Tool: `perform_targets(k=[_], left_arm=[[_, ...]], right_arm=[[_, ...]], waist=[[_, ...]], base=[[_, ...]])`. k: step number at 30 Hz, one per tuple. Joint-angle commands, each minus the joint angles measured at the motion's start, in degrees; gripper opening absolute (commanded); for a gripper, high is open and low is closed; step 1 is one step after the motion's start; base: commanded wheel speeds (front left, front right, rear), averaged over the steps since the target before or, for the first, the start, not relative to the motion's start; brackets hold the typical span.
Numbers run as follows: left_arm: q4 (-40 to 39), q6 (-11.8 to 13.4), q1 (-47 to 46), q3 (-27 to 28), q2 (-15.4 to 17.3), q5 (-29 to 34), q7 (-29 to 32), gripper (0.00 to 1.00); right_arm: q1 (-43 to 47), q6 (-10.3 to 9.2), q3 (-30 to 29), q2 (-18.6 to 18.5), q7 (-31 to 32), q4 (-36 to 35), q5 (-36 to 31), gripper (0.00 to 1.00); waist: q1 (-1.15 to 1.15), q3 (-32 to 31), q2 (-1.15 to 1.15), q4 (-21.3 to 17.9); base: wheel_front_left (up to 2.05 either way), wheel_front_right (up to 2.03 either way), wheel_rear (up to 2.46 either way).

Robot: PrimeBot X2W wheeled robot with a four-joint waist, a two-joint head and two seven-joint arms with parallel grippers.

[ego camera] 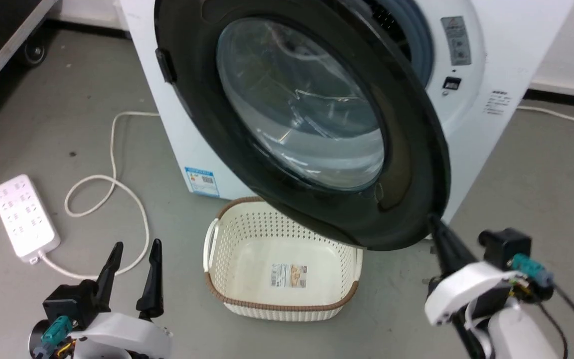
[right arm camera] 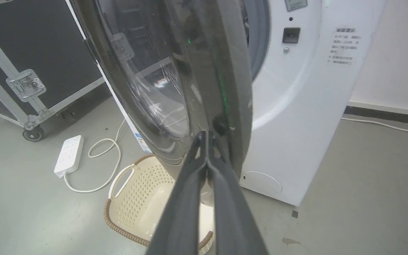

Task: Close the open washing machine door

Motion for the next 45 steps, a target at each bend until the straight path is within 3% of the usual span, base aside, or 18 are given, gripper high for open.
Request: perform_targets(k=[1, 11, 19, 29, 38, 45], left_arm=[[0.13, -0.39, -0.97, -0.02, -0.15, 0.23, -0.44, 1.00], [0.06, -1.11, -3.76, 0.04, -0.69, 0.20, -1.13, 1.00], [-0.09, -2.17, -7.24, -0.07, -1.46, 0.24, -1.54, 1.00], [0.48, -3.45, -9.98, 0.80, -2.08, 0.61, -1.92, 1.00], [1.28, -4.08, -10.08, 1.84, -2.39, 1.26, -2.03, 1.00], [1.31, -3.75, -8.32, 3.49, -1.79, 2.47, -2.06, 1.00]], right_arm=[[-1.88, 0.05, -0.92, -0.06, -0.79, 1.24, -0.44, 0.00], [-10.83, 0.05, -10.59, -0.06, -3.20, 6.84, -5.14, 0.00], [-19.54, 0.05, -20.79, -0.06, -2.58, 6.32, -12.27, 0.00], [-29.71, 0.05, -29.31, -0.06, -2.39, 4.20, -18.08, 0.00], [-33.94, 0.05, -32.22, -0.06, -4.07, 3.45, -18.47, 0.00], [-28.41, 0.05, -29.04, -0.06, -6.93, 1.55, -11.90, 0.00]], waist=[[-0.01, 1.07, 0.00, 0.65], [-0.01, 5.71, 0.00, 2.42], [-0.01, 11.43, 0.00, 5.01], [-0.01, 16.45, 0.00, 7.06], [-0.01, 16.69, 0.00, 6.56], [-0.01, 10.24, 0.00, 2.73]], base=[[0.00, 0.00, 0.00], [0.00, 0.00, 0.00], [0.00, 0.00, 0.00], [0.00, 0.00, 0.00], [0.00, 0.00, 0.00], [0.00, 0.00, 0.00]])
